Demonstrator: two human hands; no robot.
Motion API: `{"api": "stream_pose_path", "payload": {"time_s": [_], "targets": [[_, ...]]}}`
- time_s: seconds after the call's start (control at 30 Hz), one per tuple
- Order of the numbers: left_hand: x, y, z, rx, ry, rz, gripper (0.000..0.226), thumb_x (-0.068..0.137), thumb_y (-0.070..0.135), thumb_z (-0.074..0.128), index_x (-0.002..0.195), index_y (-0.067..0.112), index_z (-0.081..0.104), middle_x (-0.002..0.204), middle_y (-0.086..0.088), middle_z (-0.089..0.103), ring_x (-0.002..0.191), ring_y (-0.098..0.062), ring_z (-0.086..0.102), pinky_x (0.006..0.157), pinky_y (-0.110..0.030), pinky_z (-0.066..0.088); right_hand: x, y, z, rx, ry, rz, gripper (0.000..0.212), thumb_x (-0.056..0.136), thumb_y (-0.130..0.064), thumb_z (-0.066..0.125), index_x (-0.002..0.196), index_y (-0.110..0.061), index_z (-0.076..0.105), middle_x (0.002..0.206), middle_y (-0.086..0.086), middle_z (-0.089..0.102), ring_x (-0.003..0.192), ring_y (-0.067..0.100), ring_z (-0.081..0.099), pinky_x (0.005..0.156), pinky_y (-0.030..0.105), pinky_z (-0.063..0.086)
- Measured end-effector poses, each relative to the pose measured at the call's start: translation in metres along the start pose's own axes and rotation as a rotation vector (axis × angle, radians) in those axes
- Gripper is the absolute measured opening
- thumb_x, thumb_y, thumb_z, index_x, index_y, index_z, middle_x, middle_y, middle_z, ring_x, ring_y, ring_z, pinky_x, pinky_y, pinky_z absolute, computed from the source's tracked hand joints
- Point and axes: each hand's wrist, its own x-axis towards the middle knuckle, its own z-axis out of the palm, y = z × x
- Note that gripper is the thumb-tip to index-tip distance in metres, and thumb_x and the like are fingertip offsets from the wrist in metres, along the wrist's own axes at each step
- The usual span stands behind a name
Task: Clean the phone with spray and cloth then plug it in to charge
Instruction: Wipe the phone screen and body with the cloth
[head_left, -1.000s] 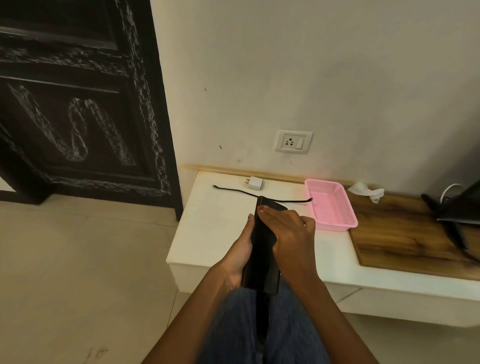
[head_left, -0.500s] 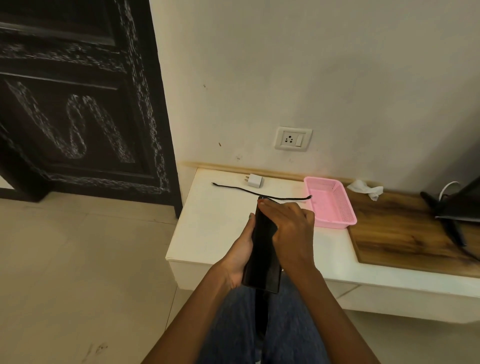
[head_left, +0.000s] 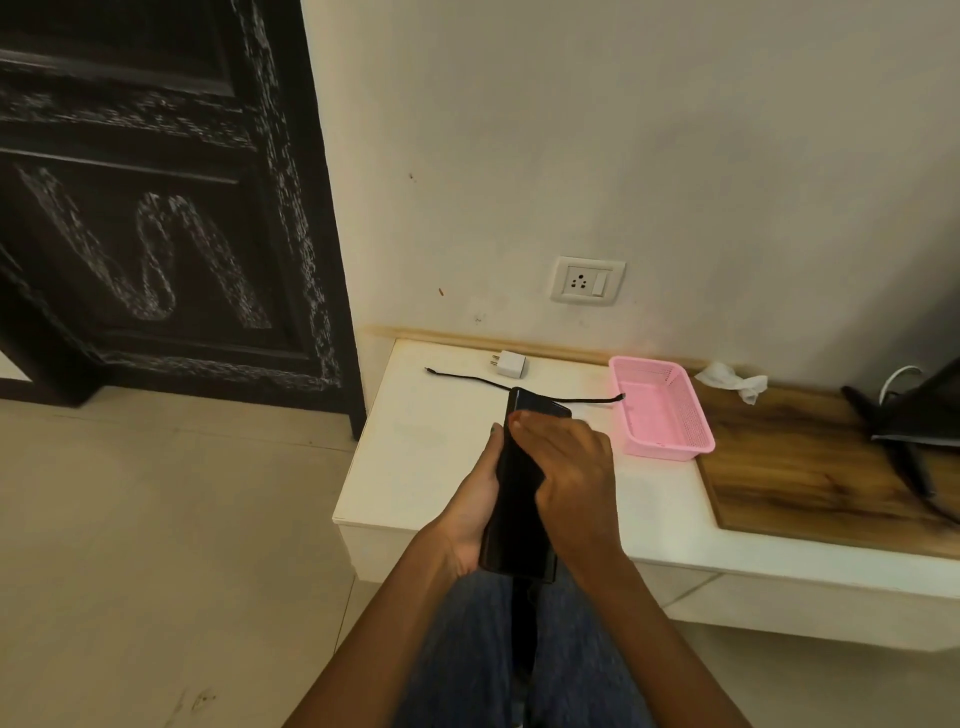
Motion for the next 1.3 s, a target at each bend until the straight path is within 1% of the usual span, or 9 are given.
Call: {"api": "stream_pose_path", "payload": {"time_s": [0.23,0.4,0.57,0.77,0.87,0.97,1.13,1.23,1.3], "targets": [[-0.001,0.004,0.0,-0.064,-0.006,0.007,0.06,0.084,0.067,0.042,0.102,0.021,0.076,0.104,-0.01,0.074,0.098,-0.023,0.07,0.077,-0.03,0.057,0.003,0.007,-0.003,-0.022,-0.081,-0.026,0.034,0.075,0.009,0.056,0.102,-0.005,0.073,0.104,0.007,0.072,0.093,0.026,0.067,0.078,0.035,0.048],[-0.002,0.007,-0.005,-0.081,-0.015,-0.012,0.064,0.085,0.07,0.039,0.096,0.02,0.077,0.099,-0.01,0.075,0.094,-0.023,0.071,0.075,-0.032,0.058,-0.009,-0.006,0.003,0.033,-0.031,-0.059,0.037,0.093,-0.014,0.039,0.1,-0.001,0.072,0.103,0.011,0.072,0.095,0.027,0.067,0.081,0.032,0.049],[-0.002,0.006,-0.003,-0.075,-0.003,0.006,0.061,0.086,0.068,0.039,0.095,0.021,0.078,0.099,-0.009,0.075,0.093,-0.022,0.071,0.074,-0.03,0.058,-0.001,0.005,-0.001,-0.007,-0.113,-0.038,0.035,0.075,0.006,0.052,0.103,-0.002,0.072,0.105,0.01,0.072,0.095,0.028,0.067,0.081,0.037,0.051],[-0.002,0.008,-0.004,-0.083,-0.015,-0.005,0.061,0.085,0.068,0.039,0.091,0.021,0.079,0.095,-0.009,0.076,0.089,-0.022,0.072,0.073,-0.031,0.059,-0.008,-0.009,0.0,0.009,-0.097,-0.04,0.039,0.085,-0.012,0.038,0.102,0.003,0.071,0.105,0.015,0.071,0.096,0.031,0.067,0.086,0.037,0.051],[-0.002,0.007,-0.006,-0.055,0.0,0.008,0.062,0.086,0.068,0.038,0.095,0.021,0.078,0.096,-0.01,0.075,0.089,-0.023,0.072,0.076,-0.031,0.058,-0.006,0.003,-0.007,-0.016,-0.14,-0.132,0.035,0.076,0.006,0.05,0.103,0.0,0.071,0.105,0.012,0.071,0.095,0.03,0.067,0.081,0.038,0.052],[-0.001,0.005,-0.002,-0.022,0.02,0.009,0.061,0.085,0.069,0.038,0.098,0.025,0.076,0.098,-0.01,0.075,0.089,-0.022,0.072,0.077,-0.031,0.057,0.005,0.011,-0.005,-0.031,-0.112,0.005,0.047,0.06,0.019,0.065,0.103,0.001,0.071,0.103,0.014,0.071,0.092,0.033,0.067,0.079,0.042,0.051],[-0.002,0.008,-0.005,-0.07,-0.002,-0.001,0.062,0.081,0.07,0.043,0.095,0.02,0.078,0.097,-0.011,0.075,0.091,-0.024,0.071,0.076,-0.032,0.058,-0.006,-0.003,0.003,-0.024,-0.103,-0.122,0.036,0.078,0.0,0.046,0.103,0.001,0.071,0.106,0.013,0.071,0.096,0.03,0.066,0.084,0.037,0.049],[-0.003,0.007,-0.009,-0.088,-0.01,0.009,0.063,0.08,0.069,0.044,0.094,0.018,0.078,0.096,-0.011,0.075,0.087,-0.023,0.072,0.072,-0.031,0.059,-0.004,0.011,-0.001,-0.022,-0.162,-0.156,0.047,0.063,0.017,0.065,0.105,-0.003,0.071,0.107,0.01,0.071,0.098,0.028,0.066,0.082,0.04,0.051],[-0.002,0.005,-0.006,-0.082,0.008,0.001,0.065,0.083,0.07,0.04,0.093,0.019,0.078,0.095,-0.012,0.075,0.082,-0.024,0.073,0.068,-0.031,0.059,0.003,0.018,-0.002,-0.026,-0.177,-0.01,0.059,0.052,0.022,0.075,0.105,-0.005,0.071,0.107,0.008,0.071,0.097,0.029,0.066,0.082,0.042,0.049]]}}
